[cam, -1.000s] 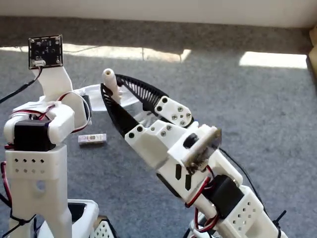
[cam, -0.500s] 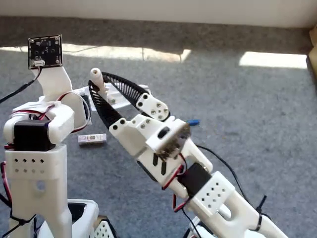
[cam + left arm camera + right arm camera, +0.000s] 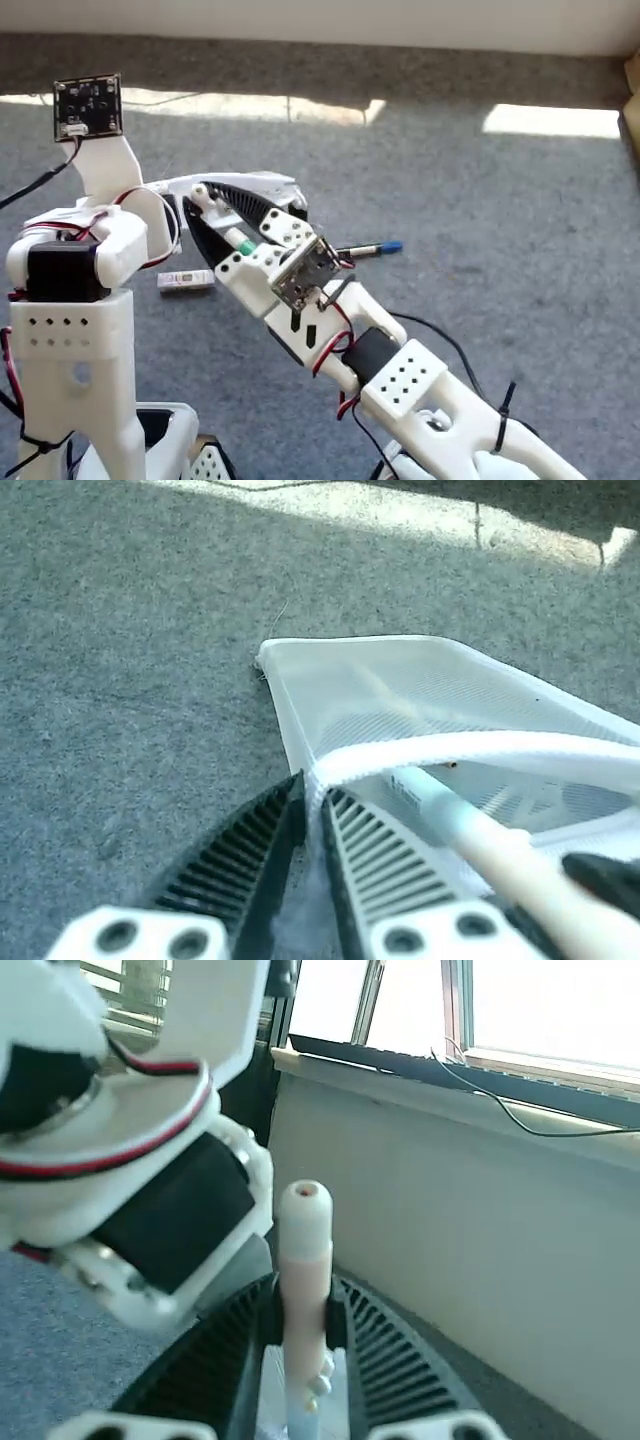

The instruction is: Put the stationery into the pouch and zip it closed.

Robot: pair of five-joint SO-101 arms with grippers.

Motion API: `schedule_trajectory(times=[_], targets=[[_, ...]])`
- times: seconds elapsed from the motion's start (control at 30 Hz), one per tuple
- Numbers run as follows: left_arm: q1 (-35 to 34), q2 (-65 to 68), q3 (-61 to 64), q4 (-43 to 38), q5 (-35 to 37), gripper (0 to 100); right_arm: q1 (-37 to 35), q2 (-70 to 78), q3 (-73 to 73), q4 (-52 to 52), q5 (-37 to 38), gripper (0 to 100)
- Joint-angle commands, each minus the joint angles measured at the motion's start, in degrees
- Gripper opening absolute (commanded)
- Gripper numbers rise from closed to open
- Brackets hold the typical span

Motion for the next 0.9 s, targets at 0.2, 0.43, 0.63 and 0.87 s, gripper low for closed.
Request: schedule_trajectory(times=[0.2,0.43,0.63,0.87], targets=[[-0.7,-0.2,-0.7,-0.4,0.5,1,-1.7,-12.1,6.2,9.0,-7.6,0.5],[-3.5,-0.2,-0.7,-0.4,0.5,1,-1.7,-13.1,6.3,16.1,-7.5,0.9],[-3.5,-0.2,-0.7,-0.4,0.5,1,-1.7,-13.1,6.3,16.1,-7.4,4.5],[-3.5,-0.2,-0.4,-0.4,0.5,1,-1.8,-13.6,6.3,16.5,-7.6,14.6]])
